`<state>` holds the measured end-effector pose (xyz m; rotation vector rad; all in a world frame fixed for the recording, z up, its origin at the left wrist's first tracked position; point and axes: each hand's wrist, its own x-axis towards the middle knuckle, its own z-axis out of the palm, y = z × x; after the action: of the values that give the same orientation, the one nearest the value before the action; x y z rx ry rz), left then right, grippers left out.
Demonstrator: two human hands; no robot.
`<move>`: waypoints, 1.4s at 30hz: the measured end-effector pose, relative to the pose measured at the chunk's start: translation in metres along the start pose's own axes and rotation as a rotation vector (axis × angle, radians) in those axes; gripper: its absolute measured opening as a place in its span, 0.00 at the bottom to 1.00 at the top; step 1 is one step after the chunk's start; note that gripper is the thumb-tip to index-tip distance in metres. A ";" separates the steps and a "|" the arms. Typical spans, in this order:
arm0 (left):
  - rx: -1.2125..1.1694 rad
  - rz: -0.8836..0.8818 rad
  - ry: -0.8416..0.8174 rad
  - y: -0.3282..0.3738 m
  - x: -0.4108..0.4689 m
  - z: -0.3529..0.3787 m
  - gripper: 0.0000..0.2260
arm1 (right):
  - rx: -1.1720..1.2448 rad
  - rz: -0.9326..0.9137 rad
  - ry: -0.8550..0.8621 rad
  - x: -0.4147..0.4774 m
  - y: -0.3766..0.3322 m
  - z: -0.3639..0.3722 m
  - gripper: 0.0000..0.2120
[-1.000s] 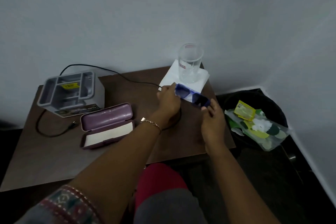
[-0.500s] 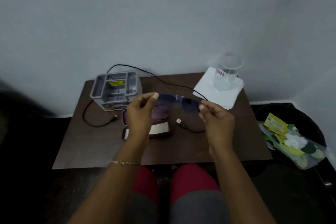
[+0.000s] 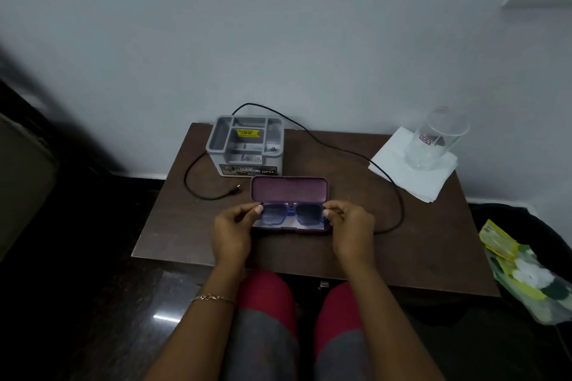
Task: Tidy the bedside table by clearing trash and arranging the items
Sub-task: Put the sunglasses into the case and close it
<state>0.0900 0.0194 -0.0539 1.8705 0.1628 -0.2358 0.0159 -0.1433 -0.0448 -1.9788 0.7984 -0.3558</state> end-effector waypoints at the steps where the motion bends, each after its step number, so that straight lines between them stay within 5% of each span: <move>1: 0.019 0.013 -0.002 -0.001 0.000 0.000 0.05 | -0.023 -0.025 -0.009 0.000 0.000 0.000 0.08; 12: -0.020 0.018 -0.026 -0.011 0.006 -0.003 0.09 | -0.196 -0.204 -0.041 -0.010 0.004 0.004 0.11; 16: -0.055 0.030 -0.164 -0.010 0.007 -0.006 0.20 | 0.009 -0.094 0.026 -0.011 0.007 0.006 0.15; 24: -0.008 0.093 -0.279 -0.009 0.005 -0.011 0.18 | 0.147 0.066 -0.169 -0.004 0.022 0.006 0.30; 32: -0.084 0.048 -0.254 -0.004 0.001 -0.014 0.20 | 0.389 0.115 -0.136 -0.004 0.021 0.000 0.23; 42: -0.136 -0.015 -0.311 -0.002 -0.001 -0.017 0.16 | 0.379 0.136 -0.076 -0.005 0.025 0.001 0.16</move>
<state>0.0903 0.0359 -0.0510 1.6752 -0.0202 -0.5087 0.0034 -0.1482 -0.0662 -1.5674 0.7504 -0.3228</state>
